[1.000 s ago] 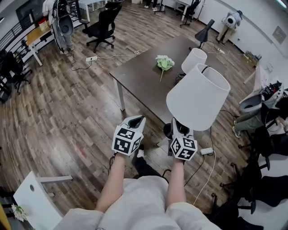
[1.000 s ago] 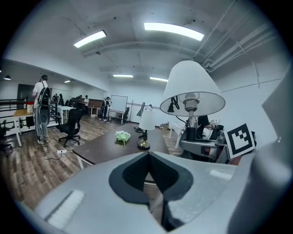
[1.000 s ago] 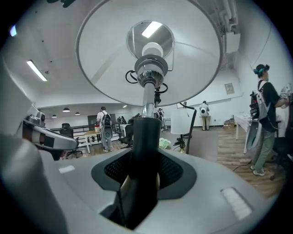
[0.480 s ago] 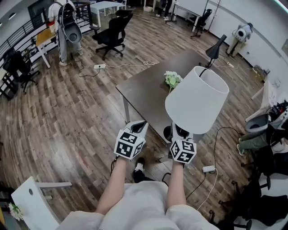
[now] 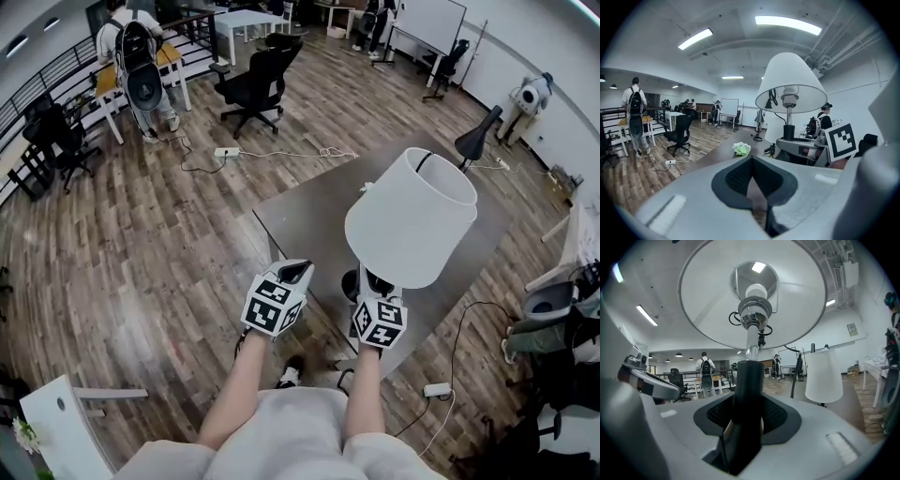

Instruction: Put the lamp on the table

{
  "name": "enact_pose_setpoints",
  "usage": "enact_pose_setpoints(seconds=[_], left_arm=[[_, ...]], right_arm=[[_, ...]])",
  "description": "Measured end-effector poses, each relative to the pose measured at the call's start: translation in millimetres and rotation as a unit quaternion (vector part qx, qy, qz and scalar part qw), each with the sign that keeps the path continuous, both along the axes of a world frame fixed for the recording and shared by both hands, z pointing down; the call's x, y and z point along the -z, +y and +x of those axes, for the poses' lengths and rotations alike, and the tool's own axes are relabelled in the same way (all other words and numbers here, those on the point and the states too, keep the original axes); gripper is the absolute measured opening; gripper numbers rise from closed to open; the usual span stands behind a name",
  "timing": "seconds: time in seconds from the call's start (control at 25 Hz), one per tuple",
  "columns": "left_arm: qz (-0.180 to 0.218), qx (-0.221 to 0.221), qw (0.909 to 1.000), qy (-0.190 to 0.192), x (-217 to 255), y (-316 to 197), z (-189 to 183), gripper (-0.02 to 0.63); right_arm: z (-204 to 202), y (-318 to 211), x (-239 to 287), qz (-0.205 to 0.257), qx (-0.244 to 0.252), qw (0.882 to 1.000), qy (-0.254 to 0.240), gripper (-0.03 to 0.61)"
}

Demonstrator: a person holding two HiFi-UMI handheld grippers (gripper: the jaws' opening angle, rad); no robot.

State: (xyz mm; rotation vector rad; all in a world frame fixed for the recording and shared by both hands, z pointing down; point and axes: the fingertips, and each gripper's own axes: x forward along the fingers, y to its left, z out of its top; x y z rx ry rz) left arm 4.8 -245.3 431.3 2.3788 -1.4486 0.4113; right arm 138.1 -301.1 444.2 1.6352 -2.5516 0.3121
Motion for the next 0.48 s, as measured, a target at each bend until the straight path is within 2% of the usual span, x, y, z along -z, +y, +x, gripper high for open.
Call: enact_pose_setpoints(seconds=[0.24, 0.48], left_arm=[[-0.005, 0.004, 0.9997, -0.023, -2, -42, -14, 0.000], [-0.009, -0.013, 0.9996, -0.024, -6, -74, 2, 0.000]], right_arm=[[-33, -37, -5, 0.003, 0.024, 1.000, -0.015, 0.184], [-39, -63, -7, -0.002, 0.024, 0.999, -0.030, 0.186]])
